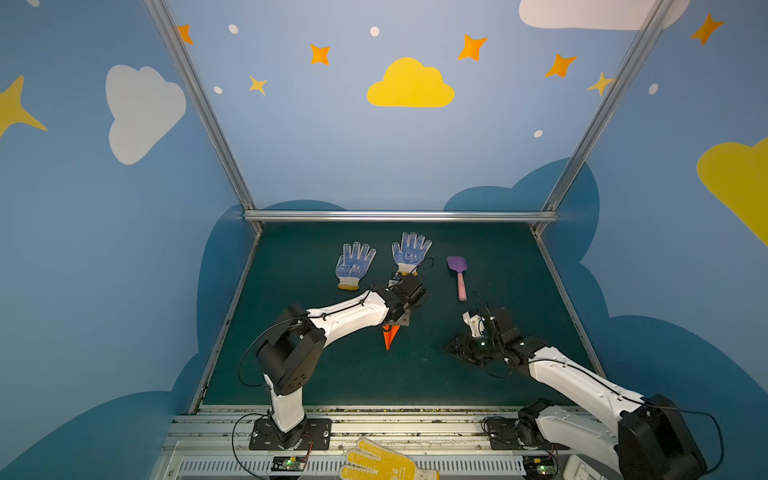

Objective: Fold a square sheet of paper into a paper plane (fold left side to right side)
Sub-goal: 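Open the left gripper and lift it off the plane while the right gripper withdraws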

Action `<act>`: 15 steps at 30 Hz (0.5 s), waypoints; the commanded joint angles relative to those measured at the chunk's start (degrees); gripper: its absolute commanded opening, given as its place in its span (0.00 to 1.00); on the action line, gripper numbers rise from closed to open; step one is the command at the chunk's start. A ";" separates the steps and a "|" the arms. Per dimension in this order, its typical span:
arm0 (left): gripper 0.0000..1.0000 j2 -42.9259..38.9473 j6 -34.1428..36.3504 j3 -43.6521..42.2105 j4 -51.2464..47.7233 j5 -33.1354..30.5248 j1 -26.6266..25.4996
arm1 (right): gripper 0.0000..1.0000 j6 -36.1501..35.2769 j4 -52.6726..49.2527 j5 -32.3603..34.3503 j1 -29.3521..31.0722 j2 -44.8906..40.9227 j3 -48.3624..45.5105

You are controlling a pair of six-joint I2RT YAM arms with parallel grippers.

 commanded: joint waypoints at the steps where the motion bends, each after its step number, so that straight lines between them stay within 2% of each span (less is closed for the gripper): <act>1: 0.04 1.45 1.48 -1.09 -1.48 -1.50 -0.17 | 0.41 1.18 0.18 1.55 0.67 -0.99 -0.46; 6: 0.09 2.85 0.51 -2.79 -0.01 -1.09 -0.19 | 0.41 1.10 -0.51 2.10 1.31 -1.22 0.07; 8: 0.17 3.18 0.23 -3.40 0.52 -1.01 -0.35 | 0.41 1.09 -0.67 2.24 1.45 -1.31 0.20; 11: 0.35 3.19 -0.16 -4.23 1.15 -0.86 -0.30 | 0.41 1.09 -0.70 2.49 1.64 -1.31 0.07; 15: 0.51 2.97 -0.43 -5.26 1.65 -1.35 -0.52 | 0.41 1.07 -0.79 2.91 1.81 -1.23 0.08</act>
